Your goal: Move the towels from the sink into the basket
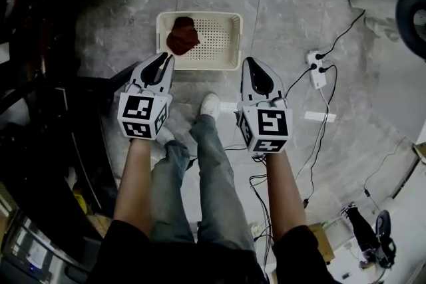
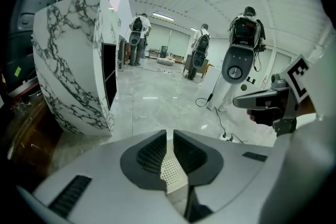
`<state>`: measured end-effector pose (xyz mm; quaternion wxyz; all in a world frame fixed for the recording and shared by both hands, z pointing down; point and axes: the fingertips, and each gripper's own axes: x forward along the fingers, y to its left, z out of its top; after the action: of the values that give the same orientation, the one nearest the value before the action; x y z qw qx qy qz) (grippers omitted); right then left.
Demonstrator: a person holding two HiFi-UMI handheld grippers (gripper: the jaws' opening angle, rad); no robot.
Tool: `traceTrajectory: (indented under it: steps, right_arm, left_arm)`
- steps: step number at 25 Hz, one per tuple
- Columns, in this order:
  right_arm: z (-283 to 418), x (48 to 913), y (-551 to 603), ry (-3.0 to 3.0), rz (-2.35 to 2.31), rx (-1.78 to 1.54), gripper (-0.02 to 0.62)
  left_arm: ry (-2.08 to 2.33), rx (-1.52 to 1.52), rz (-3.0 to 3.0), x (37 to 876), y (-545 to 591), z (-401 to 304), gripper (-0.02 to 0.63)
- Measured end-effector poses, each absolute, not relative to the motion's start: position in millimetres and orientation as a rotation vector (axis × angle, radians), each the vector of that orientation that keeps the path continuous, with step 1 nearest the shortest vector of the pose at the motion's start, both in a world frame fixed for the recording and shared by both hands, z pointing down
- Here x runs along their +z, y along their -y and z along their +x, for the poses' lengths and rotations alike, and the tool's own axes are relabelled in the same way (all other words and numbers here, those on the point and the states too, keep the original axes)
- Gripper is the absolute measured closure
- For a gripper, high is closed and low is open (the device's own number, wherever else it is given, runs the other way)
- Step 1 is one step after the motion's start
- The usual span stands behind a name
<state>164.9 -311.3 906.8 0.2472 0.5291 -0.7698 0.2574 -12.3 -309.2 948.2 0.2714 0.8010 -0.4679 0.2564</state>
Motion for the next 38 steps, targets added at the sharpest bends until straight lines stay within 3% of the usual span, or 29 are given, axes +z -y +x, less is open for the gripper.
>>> traceTrajectory:
  steps: [8,22,38]
  right_arm:
    - [149,830,304,2.145,1.469,0.680,0.581]
    - [141,712,310,2.207,1.529,0.591,0.581]
    - [134,518,314,2.320,1.624,0.398,0.581]
  left_arm:
    - [1.297,0.641,2.200,864,300,-15,0.589]
    - [1.470,0.489,2.282,715,323,-34,0.589]
    - [1.593,0.390,2.372,530,320,-55,0.591]
